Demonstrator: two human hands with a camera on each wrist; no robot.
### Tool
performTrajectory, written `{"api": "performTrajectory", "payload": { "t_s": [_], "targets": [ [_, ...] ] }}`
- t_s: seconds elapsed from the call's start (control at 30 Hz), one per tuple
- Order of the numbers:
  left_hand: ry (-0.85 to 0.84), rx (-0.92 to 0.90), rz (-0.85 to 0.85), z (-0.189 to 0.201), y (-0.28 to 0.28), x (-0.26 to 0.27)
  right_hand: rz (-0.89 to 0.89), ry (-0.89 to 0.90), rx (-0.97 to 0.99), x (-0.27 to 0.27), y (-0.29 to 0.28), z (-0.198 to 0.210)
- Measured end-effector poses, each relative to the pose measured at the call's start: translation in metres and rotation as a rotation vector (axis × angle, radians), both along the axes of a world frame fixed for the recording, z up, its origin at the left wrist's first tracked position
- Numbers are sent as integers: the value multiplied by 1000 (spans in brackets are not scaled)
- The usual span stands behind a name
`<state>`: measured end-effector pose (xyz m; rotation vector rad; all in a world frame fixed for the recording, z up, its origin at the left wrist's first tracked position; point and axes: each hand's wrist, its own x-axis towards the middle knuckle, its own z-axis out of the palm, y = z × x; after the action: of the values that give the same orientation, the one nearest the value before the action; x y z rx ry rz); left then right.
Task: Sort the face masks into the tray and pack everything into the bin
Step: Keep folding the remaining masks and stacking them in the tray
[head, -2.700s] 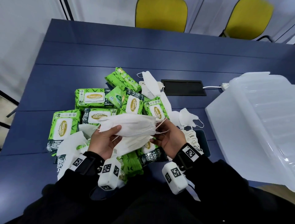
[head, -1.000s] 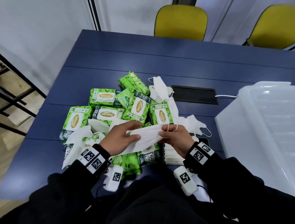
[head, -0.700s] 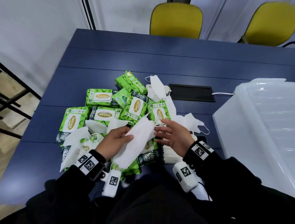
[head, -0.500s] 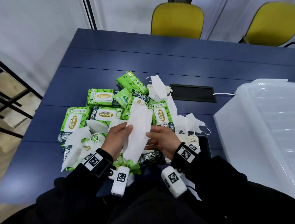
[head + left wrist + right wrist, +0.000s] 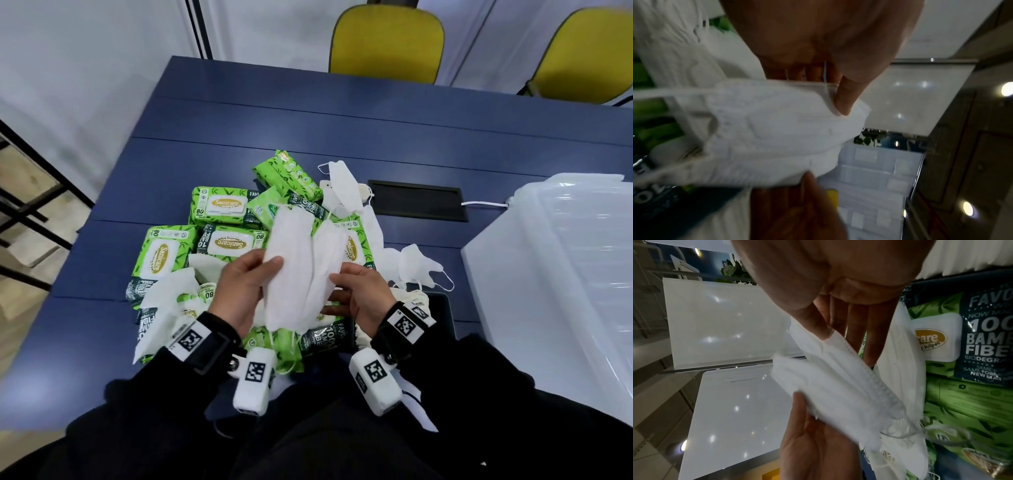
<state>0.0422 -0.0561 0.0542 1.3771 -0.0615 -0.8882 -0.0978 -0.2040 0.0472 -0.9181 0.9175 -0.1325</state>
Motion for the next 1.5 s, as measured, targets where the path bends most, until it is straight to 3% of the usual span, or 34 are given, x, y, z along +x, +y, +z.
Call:
{"api": "performTrajectory", "payload": {
  "t_s": [0.5, 0.6, 0.8, 0.93, 1.1, 1.23, 1.5],
  "targets": [
    [-377, 208, -138, -19, -16, -18, 65, -25, 89, 3, 17, -2],
    [-457, 248, -206, -20, -16, -18, 129, -5, -16, 5, 20, -2],
    [-759, 360, -412, -12, -17, -17, 115, -13, -111, 11, 19, -4],
    [-980, 314, -481, -8, -19, -11, 113, -74, -95, 21, 11, 5],
    [-1077, 375, -413, 9, -31, 16, 263, -183, -3, 37, -18, 27],
    [-1055, 402, -441, 26, -33, 41, 340, -117, -13, 44, -62, 36],
    [-1029, 496, -881, -9, -18, 44, -25, 204, -48, 49, -193, -7]
  ]
}}
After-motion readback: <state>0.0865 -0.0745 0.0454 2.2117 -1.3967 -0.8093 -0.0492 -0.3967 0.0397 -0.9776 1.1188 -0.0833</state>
